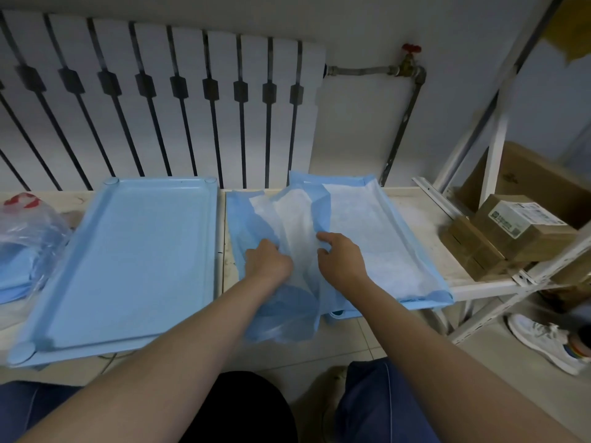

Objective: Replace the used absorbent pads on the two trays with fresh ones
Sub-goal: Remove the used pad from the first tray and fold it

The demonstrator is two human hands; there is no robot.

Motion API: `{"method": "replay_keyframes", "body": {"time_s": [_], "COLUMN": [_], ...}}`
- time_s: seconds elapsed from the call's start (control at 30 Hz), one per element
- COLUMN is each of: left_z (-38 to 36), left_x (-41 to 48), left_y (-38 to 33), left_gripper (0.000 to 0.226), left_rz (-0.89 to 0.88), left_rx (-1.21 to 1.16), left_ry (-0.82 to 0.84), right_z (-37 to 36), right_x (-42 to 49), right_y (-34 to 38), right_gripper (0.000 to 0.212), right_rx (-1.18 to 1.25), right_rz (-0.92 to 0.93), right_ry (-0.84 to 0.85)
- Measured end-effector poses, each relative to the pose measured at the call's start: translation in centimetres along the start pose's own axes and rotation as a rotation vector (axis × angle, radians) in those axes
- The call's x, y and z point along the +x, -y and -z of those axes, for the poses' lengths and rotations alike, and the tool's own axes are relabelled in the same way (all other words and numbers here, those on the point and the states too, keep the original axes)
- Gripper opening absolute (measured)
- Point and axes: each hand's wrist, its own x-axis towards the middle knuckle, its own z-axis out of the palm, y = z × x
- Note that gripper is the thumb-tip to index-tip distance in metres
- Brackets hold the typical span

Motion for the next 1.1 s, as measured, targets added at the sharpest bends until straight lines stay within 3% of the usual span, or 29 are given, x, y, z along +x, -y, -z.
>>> {"method": "replay_keyframes", "body": {"time_s": [0.03, 0.17, 0.33, 0.57, 0.67, 0.8, 0.87, 1.1], "left_z": [0.4, 3.3, 8.8, 16.4, 18.4, 18.8, 18.5, 14.4], "left_x": [-0.1, -0.5, -1.3, -2.2, -2.0, -2.4, -2.6, -2.4], "left_y": [-0.3, -1.0, -1.3, 1.8, 5.3, 8.9, 9.7, 7.2], "left_gripper": [0.009, 0.027, 0.041, 0.057, 0.061, 0.049, 0.054, 0.064], "left_rz": [-0.031, -0.166, -0.34, -0.368, -0.29, 0.05, 0.172, -0.004], "left_rx": [-0.068, -0.149, 0.097, 0.372, 0.42, 0.619, 0.641, 0.702], "left_ry": [0.013, -0.086, -0.272, -0.561, -0.639, -0.537, -0.453, -0.233], "right_z": [0.1, 0.1, -0.5, -2.8, -3.9, -4.6, -4.4, -2.0], "right_x": [0.0, 0.0, -0.1, -0.8, -1.2, -1.4, -1.5, -1.3], "right_y": [0.0, 0.6, 2.7, 6.7, 7.7, 8.0, 8.2, 6.9], "right_gripper": [0.042, 0.044, 0.044, 0.045, 0.041, 0.051, 0.054, 0.06], "right_rx": [-0.003, -0.029, -0.01, -0.022, -0.062, -0.079, -0.032, 0.093], "right_rz": [-0.015, -0.063, -0.091, -0.042, -0.018, -0.035, -0.048, -0.06], "right_ry": [-0.007, -0.019, 0.0, 0.009, -0.011, 0.005, -0.009, -0.103]}}
